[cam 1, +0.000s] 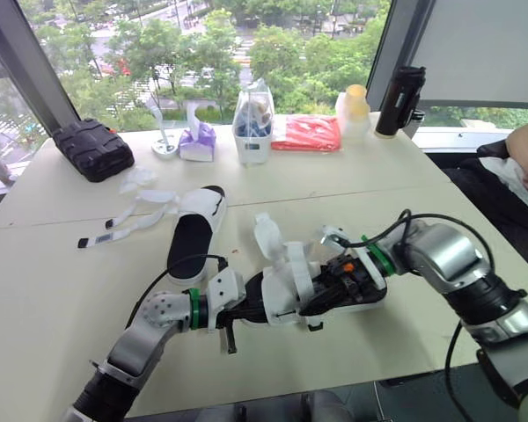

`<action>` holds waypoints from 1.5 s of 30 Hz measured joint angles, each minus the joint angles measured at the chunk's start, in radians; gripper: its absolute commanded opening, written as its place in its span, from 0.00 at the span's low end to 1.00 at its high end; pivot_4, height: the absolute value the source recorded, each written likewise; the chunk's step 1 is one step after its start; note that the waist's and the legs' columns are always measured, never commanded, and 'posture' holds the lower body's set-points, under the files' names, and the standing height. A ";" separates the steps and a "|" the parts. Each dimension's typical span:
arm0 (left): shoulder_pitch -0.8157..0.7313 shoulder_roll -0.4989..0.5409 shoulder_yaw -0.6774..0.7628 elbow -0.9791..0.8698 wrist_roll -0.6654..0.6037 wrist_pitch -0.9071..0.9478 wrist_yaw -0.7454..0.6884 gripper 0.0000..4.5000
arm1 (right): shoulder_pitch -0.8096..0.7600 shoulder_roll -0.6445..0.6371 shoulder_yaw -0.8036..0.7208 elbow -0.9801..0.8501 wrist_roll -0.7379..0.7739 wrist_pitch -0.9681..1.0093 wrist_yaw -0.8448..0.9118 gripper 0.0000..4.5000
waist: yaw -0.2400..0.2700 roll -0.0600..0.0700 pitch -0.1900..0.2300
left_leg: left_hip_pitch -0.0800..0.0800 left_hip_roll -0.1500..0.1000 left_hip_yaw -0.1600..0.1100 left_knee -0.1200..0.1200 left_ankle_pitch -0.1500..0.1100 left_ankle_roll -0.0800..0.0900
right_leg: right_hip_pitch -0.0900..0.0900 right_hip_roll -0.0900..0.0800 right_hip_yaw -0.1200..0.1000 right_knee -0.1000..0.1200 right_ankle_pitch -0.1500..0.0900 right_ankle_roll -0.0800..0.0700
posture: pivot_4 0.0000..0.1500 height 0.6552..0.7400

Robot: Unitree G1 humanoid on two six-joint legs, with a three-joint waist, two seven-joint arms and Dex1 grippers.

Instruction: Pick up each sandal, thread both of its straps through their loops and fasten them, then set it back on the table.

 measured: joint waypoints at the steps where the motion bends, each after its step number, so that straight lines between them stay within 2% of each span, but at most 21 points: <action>1: -0.003 0.000 0.000 0.003 0.000 0.000 -0.003 0.00 | 0.008 -0.026 -0.016 -0.032 0.010 0.005 -0.007 0.93 | 0.000 0.000 0.000 | 0.000 0.000 0.000 0.000 0.000 0.000 | 0.000 0.000 0.000 0.000 0.000 0.000 | 1.00 1.00; 2: -0.003 0.000 0.000 0.005 0.000 0.000 -0.005 0.00 | 0.011 -0.037 -0.027 -0.048 0.017 0.009 -0.010 0.98 | 0.000 0.000 0.000 | 0.000 0.000 0.000 0.000 0.000 0.000 | 0.000 0.000 0.000 0.000 0.000 0.000 | 1.00 1.00; 10: -0.018 -0.003 -0.003 0.029 0.000 -0.017 -0.018 0.00 | 0.085 -0.162 -0.229 -0.201 0.147 0.117 -0.079 0.98 | 0.002 0.000 0.000 | 0.000 0.000 0.001 0.000 0.000 0.000 | 0.001 0.000 0.000 -0.001 0.000 0.000 | 1.00 1.00; 17: -0.025 -0.004 -0.009 0.043 0.001 -0.025 -0.026 0.00 | 0.298 -0.131 -0.369 -0.289 0.267 0.240 -0.235 0.98 | 0.001 -0.001 0.000 | 0.001 0.001 0.001 0.001 0.000 0.000 | 0.002 0.000 0.000 -0.001 0.000 0.000 | 1.00 1.00; 23: -0.027 -0.003 -0.010 0.050 0.002 -0.036 -0.033 0.00 | 0.421 -0.059 -0.372 -0.286 0.270 0.235 -0.349 0.98 | 0.001 -0.001 0.000 | 0.001 0.001 0.001 0.001 0.000 0.000 | 0.002 0.000 0.000 -0.001 0.000 0.000 | 1.00 1.00; 37: -0.035 -0.003 -0.013 0.056 0.003 -0.037 -0.036 0.00 | 0.371 0.056 -0.274 -0.252 0.291 0.222 -0.445 0.98 | 0.001 -0.001 0.000 | 0.001 0.001 0.000 0.001 0.000 0.000 | 0.002 0.000 0.000 -0.001 -0.001 0.000 | 1.00 1.00; 40: -0.035 -0.003 -0.013 0.055 0.003 -0.037 -0.034 0.00 | 0.365 0.073 -0.257 -0.238 0.291 0.221 -0.457 0.80 | 0.001 -0.001 0.000 | 0.001 0.001 0.000 0.001 0.000 0.000 | 0.002 0.000 0.000 -0.001 -0.001 0.000 | 1.00 1.00; 45: -0.029 -0.003 -0.014 0.048 0.003 -0.036 -0.031 0.00 | 0.341 0.084 -0.231 -0.209 0.288 0.205 -0.469 0.25 | 0.001 -0.001 0.000 | 0.001 0.001 0.000 0.001 0.000 0.000 | 0.002 0.000 0.000 -0.001 -0.001 0.000 | 1.00 1.00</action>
